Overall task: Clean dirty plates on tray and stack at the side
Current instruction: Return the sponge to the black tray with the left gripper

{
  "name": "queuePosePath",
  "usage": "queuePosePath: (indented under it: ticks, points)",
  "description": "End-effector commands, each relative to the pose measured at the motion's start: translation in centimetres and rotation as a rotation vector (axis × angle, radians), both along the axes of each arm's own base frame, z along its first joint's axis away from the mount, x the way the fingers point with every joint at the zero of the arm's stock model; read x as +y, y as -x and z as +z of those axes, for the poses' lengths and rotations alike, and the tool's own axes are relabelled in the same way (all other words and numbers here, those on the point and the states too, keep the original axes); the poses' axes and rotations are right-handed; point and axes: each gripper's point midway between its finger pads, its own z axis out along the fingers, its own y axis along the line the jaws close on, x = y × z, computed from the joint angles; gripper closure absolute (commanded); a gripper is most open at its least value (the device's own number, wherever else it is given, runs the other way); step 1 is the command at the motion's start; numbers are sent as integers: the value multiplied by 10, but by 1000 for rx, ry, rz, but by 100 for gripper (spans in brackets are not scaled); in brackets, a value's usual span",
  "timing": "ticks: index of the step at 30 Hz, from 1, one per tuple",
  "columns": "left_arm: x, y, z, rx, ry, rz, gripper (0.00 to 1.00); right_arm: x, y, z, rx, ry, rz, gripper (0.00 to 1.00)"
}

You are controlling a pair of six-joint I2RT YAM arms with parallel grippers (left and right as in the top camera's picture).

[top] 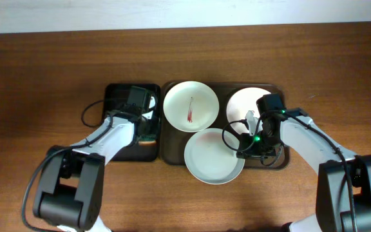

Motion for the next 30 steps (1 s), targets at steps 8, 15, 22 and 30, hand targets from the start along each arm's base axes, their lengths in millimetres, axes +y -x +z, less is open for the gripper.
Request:
queuePosePath:
  ticks: [8, 15, 22, 30]
  points:
    - [10, -38, 35, -117, -48, 34, 45, 1, -2, 0, 2, 9, 4, 74]
    - [21, 5, 14, 68, -98, 26, 21, 1, -2, 0, 2, 9, 4, 74]
    - [16, -4, 14, 27, -73, 23, 18, 1, -2, 0, 3, 9, 4, 73]
    - [-6, -4, 15, 34, 46, -21, 39, 1, -2, 0, 3, 9, 4, 74]
